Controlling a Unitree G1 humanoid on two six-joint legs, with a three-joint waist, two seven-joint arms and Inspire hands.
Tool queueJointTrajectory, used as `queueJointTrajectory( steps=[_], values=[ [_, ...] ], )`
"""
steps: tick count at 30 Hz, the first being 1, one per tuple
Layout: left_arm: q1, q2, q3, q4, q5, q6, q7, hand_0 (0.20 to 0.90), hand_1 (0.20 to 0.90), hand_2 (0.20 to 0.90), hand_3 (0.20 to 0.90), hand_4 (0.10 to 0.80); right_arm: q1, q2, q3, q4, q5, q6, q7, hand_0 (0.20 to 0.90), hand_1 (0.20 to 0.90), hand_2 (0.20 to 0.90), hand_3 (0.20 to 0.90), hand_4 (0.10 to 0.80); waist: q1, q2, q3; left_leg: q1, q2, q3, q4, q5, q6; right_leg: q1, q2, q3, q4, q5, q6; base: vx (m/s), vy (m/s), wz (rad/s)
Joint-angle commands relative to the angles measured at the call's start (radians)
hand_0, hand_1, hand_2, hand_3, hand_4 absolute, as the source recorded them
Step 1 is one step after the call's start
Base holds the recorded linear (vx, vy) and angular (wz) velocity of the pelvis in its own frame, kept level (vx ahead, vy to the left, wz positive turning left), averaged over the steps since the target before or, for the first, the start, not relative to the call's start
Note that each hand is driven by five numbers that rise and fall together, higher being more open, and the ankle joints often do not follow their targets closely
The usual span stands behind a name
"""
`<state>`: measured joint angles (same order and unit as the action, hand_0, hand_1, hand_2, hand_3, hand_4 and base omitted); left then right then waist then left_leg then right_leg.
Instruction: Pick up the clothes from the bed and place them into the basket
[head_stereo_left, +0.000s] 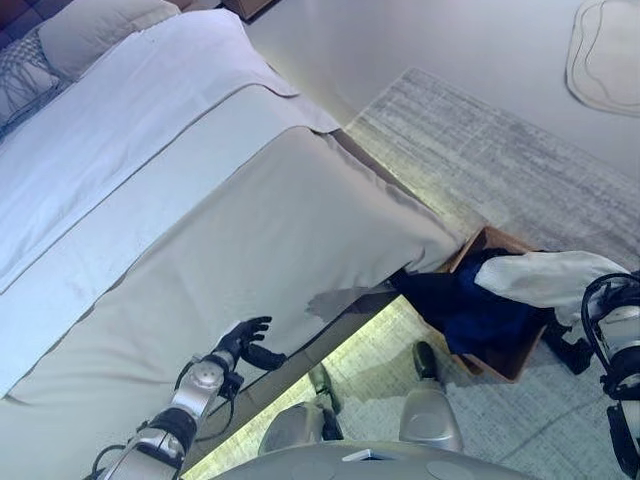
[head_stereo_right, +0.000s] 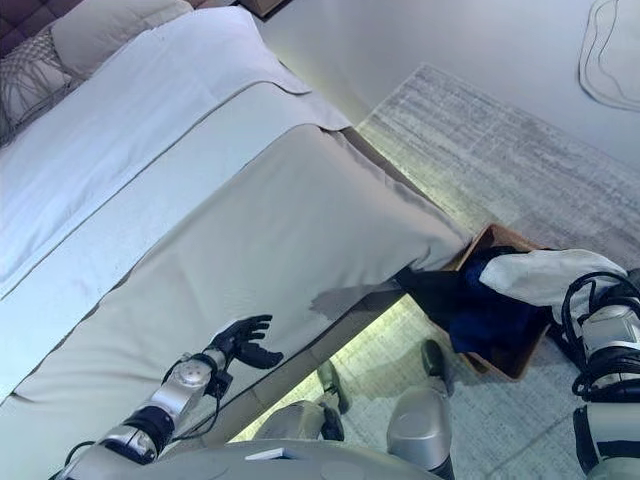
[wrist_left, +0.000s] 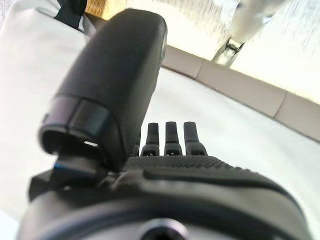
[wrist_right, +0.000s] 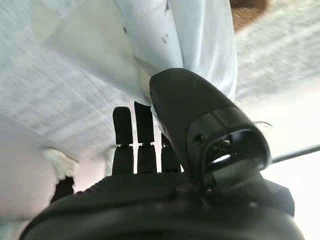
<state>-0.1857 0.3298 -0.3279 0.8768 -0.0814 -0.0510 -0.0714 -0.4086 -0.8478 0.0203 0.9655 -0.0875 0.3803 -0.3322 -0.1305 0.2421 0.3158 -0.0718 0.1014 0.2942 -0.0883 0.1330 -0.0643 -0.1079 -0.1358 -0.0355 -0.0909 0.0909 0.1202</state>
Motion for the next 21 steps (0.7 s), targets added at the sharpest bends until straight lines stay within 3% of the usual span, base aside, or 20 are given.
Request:
queueJointTrajectory(
  steps=[1, 10, 21],
  values=[
    [-0.045, 0.065, -0.026, -0.002, -0.068, -0.060, 0.018, 0.900, 0.900, 0.900, 0.900, 0.800, -0.146, -0.084, 0.081, -0.024, 0.009, -0.045, -0.059, 0.900, 0.900, 0.900, 0.900, 0.800, 0.002, -0.055, 0.025, 0.022, -0.071, -0.039, 0.066, -0.142, 0.002, -0.053, 0.036, -0.092, 0.070, -0.050, -0.058, -0.118, -0.003, -0.01],
    [-0.022, 0.077, -0.004, -0.042, -0.092, -0.056, -0.006, 0.900, 0.900, 0.900, 0.900, 0.800, -0.136, -0.029, 0.088, -0.043, 0.040, -0.073, -0.090, 0.900, 0.900, 0.900, 0.900, 0.800, 0.006, -0.035, 0.042, 0.024, -0.082, -0.040, 0.021, -0.118, -0.008, -0.062, 0.044, -0.108, 0.039, -0.034, -0.054, -0.039, -0.007, 0.00],
    [0.024, 0.041, 0.032, -0.006, -0.057, -0.031, -0.003, 0.900, 0.900, 0.900, 0.900, 0.800, 0.080, 0.125, 0.028, -0.075, 0.076, -0.162, -0.085, 0.900, 0.900, 0.900, 0.900, 0.800, 0.013, -0.090, -0.012, 0.055, -0.065, -0.033, 0.001, -0.118, -0.012, -0.014, 0.052, -0.134, 0.017, -0.033, -0.047, 0.032, 0.005, 0.07]
  ],
)
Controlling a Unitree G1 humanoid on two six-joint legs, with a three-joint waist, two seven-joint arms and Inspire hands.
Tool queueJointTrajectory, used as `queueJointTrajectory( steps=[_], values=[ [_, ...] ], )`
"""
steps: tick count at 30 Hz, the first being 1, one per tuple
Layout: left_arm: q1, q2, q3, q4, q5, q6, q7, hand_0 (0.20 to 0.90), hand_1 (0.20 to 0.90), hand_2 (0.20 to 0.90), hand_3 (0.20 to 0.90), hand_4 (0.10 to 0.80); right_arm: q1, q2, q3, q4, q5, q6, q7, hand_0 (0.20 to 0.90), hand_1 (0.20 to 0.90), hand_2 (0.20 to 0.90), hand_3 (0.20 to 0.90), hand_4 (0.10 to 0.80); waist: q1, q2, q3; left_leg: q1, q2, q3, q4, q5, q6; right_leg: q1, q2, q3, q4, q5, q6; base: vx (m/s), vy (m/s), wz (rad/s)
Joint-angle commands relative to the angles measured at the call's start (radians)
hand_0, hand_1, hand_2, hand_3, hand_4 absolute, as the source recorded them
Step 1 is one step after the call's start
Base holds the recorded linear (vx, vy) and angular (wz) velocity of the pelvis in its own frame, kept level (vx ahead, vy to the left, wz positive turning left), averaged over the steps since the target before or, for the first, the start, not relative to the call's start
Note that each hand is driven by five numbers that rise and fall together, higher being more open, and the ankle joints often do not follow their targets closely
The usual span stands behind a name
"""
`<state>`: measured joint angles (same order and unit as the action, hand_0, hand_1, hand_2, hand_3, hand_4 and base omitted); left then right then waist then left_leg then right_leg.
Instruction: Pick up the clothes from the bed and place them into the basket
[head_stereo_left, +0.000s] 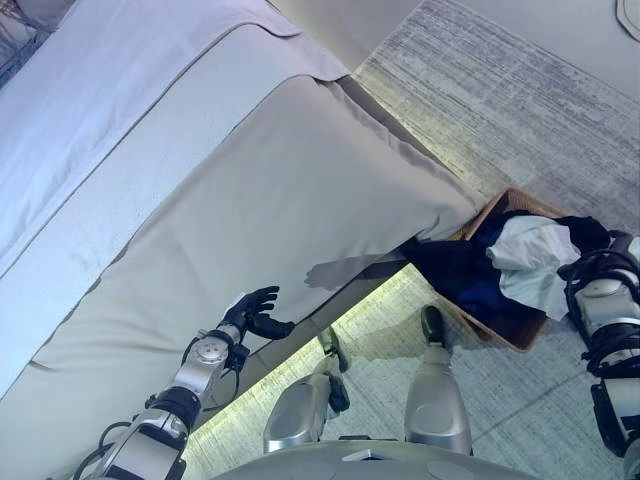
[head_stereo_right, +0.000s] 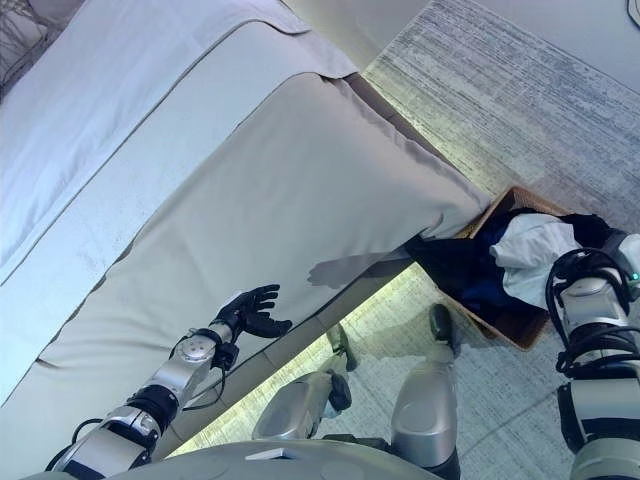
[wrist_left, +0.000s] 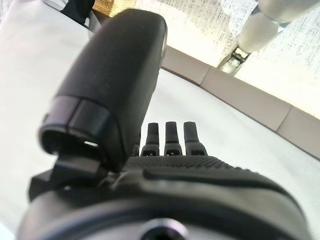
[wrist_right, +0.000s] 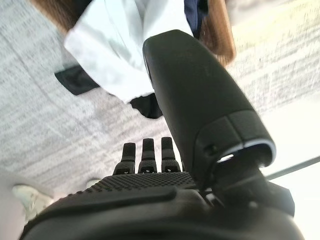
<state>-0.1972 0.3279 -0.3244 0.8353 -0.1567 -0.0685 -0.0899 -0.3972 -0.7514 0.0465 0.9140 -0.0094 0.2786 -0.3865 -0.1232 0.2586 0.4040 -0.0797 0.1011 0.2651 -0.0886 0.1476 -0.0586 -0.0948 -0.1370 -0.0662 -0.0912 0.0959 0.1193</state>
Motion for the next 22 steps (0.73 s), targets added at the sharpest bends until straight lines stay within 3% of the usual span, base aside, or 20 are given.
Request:
queueJointTrajectory(
  steps=[1, 4, 7, 10, 16, 22],
  values=[
    [0.042, 0.039, 0.033, 0.041, 0.026, -0.011, 0.014, 0.900, 0.900, 0.900, 0.900, 0.800, 0.096, 0.050, 0.001, -0.015, -0.009, -0.074, -0.008, 0.900, 0.900, 0.900, 0.900, 0.800, 0.009, -0.116, -0.109, 0.066, -0.064, -0.005, 0.001, -0.133, -0.018, -0.018, 0.054, -0.107, 0.015, -0.038, -0.045, 0.085, 0.034, 0.14],
    [0.071, 0.030, 0.052, 0.065, 0.048, -0.005, -0.003, 0.900, 0.900, 0.900, 0.900, 0.800, 0.177, 0.135, 0.019, 0.025, 0.025, -0.156, 0.108, 0.900, 0.900, 0.900, 0.900, 0.800, 0.022, -0.148, -0.137, 0.083, -0.060, -0.007, 0.001, -0.137, -0.012, 0.018, 0.054, -0.128, 0.013, -0.043, -0.045, 0.116, 0.040, 0.16],
    [0.099, 0.017, 0.073, 0.113, 0.080, 0.012, -0.030, 0.900, 0.900, 0.900, 0.900, 0.800, 0.273, 0.280, 0.070, 0.067, 0.109, -0.272, 0.292, 0.900, 0.900, 0.900, 0.900, 0.800, 0.039, -0.196, -0.185, 0.111, -0.057, -0.019, 0.001, -0.143, -0.005, 0.067, 0.058, -0.144, 0.012, -0.051, -0.049, 0.185, 0.063, 0.09],
    [0.108, 0.003, 0.089, 0.164, 0.087, 0.015, -0.042, 0.900, 0.900, 0.900, 0.900, 0.800, 0.320, 0.357, 0.092, 0.111, 0.140, -0.333, 0.376, 0.900, 0.900, 0.900, 0.900, 0.800, 0.047, -0.220, -0.217, 0.135, -0.058, -0.027, 0.001, -0.152, 0.002, 0.102, 0.063, -0.151, 0.014, -0.060, -0.050, 0.143, 0.091, 0.09],
    [0.125, -0.026, 0.102, 0.255, 0.072, 0.002, -0.049, 0.900, 0.900, 0.900, 0.900, 0.800, 0.358, 0.425, 0.098, 0.170, 0.133, -0.423, 0.424, 0.900, 0.900, 0.900, 0.900, 0.800, 0.057, -0.241, -0.266, 0.170, -0.062, -0.043, 0.001, -0.169, 0.016, 0.152, 0.074, -0.151, 0.016, -0.075, -0.049, 0.100, 0.128, 0.09],
    [0.138, -0.036, 0.116, 0.316, 0.063, -0.030, -0.065, 0.900, 0.900, 0.900, 0.900, 0.800, 0.373, 0.456, 0.105, 0.263, 0.094, -0.390, 0.509, 0.900, 0.900, 0.900, 0.900, 0.800, 0.075, -0.255, -0.293, 0.202, -0.072, -0.067, 0.001, -0.184, 0.036, 0.191, 0.079, -0.142, 0.032, -0.099, -0.051, 0.078, 0.093, 0.05]
  ],
)
